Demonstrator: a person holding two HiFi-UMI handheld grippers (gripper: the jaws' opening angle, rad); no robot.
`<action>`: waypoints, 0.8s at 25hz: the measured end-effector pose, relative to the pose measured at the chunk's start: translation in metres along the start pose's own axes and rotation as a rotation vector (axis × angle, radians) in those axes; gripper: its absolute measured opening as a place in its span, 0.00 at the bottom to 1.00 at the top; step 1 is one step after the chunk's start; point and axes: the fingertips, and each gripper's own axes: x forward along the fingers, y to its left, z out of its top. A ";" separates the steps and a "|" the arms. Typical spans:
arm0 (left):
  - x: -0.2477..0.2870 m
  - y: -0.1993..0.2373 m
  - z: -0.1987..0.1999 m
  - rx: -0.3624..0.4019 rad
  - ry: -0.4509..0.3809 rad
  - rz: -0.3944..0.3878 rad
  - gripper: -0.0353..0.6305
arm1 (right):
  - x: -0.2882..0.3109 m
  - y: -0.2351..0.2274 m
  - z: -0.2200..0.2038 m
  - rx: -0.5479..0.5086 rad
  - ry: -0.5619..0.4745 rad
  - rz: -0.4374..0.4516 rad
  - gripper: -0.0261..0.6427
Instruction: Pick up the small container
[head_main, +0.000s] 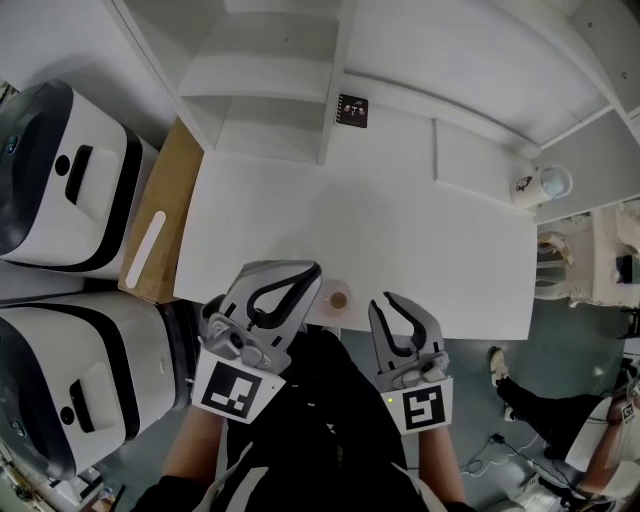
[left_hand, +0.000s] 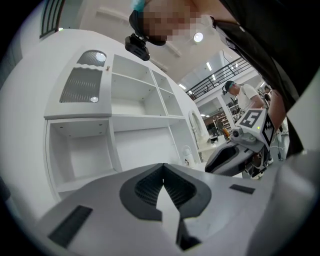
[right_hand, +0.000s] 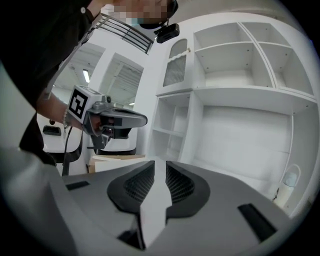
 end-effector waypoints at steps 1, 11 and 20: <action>0.000 0.001 -0.001 0.000 0.004 0.008 0.05 | 0.002 0.003 -0.005 -0.008 0.011 0.024 0.13; -0.005 0.009 -0.013 -0.011 0.061 0.075 0.05 | 0.018 0.038 -0.069 -0.077 0.176 0.239 0.24; -0.011 0.013 -0.021 -0.020 0.090 0.111 0.05 | 0.027 0.053 -0.104 -0.056 0.231 0.323 0.29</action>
